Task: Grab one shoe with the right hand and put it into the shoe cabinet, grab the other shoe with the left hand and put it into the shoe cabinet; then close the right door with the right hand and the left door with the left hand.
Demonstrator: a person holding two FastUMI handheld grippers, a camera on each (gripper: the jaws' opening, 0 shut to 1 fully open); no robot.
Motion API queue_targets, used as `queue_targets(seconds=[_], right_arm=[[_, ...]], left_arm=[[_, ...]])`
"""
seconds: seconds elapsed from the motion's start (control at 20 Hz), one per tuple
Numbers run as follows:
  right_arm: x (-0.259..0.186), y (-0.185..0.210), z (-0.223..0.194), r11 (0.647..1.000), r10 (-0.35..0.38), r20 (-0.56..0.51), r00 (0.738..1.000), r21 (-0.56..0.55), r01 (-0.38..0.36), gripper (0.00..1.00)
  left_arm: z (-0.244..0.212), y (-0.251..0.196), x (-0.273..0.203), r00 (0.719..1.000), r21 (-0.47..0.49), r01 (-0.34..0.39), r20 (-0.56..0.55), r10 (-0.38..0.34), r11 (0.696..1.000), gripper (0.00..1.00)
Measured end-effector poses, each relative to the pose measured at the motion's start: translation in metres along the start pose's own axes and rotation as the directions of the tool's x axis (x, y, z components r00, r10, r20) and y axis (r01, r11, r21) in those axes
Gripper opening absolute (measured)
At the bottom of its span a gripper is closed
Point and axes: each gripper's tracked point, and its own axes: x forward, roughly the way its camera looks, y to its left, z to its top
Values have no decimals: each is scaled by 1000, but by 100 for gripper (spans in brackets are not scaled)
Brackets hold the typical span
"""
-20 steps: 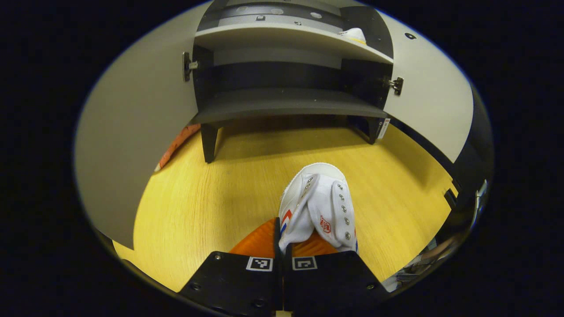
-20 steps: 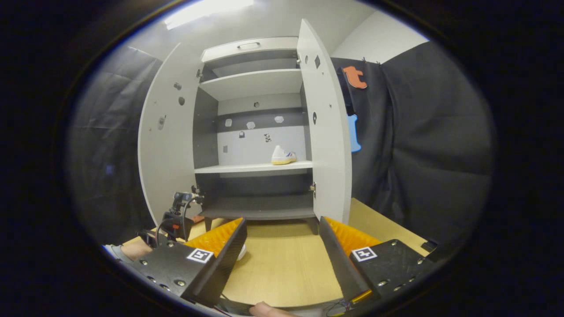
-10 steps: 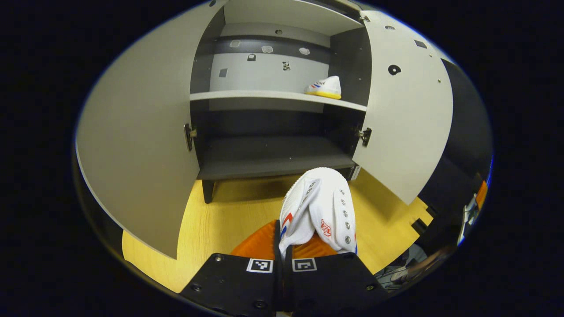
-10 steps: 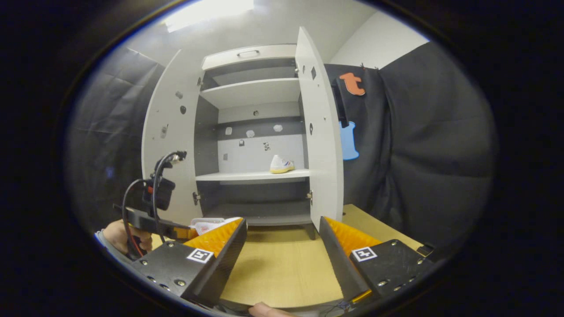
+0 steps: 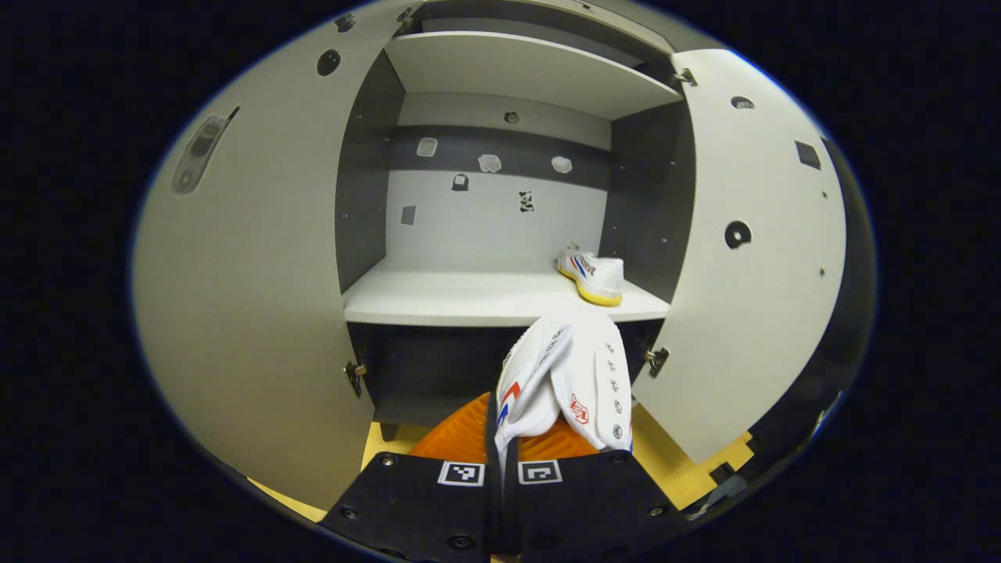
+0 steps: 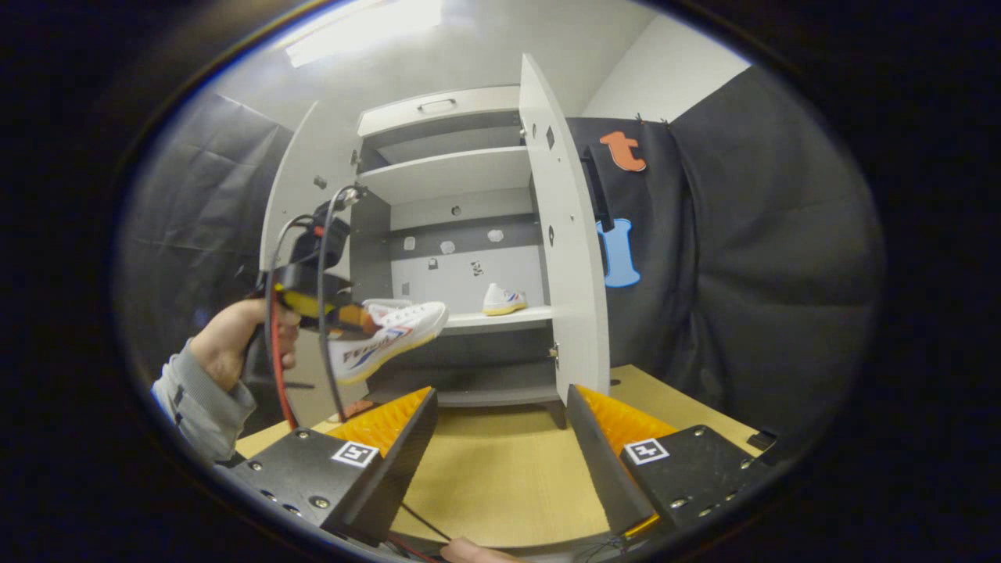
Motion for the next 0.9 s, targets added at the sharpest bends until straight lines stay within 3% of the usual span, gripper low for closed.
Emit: queue_targets(seconds=[0.55, 0.8, 0.9], right_arm=[[4, 10, 12, 996, 71, 80, 994, 47, -75, 98], [10, 17, 22, 988, 108, 138, 985, 98, -122, 98], [15, 9, 19, 990, 88, 133, 987, 95, -102, 98]], left_arm=[[116, 39, 126, 978, -33, -204, 31, 205, 978, 1], [122, 55, 192, 971, -66, -238, -1, 239, 969, 1], [124, 62, 208, 966, -50, -256, 4, 257, 965, 1]])
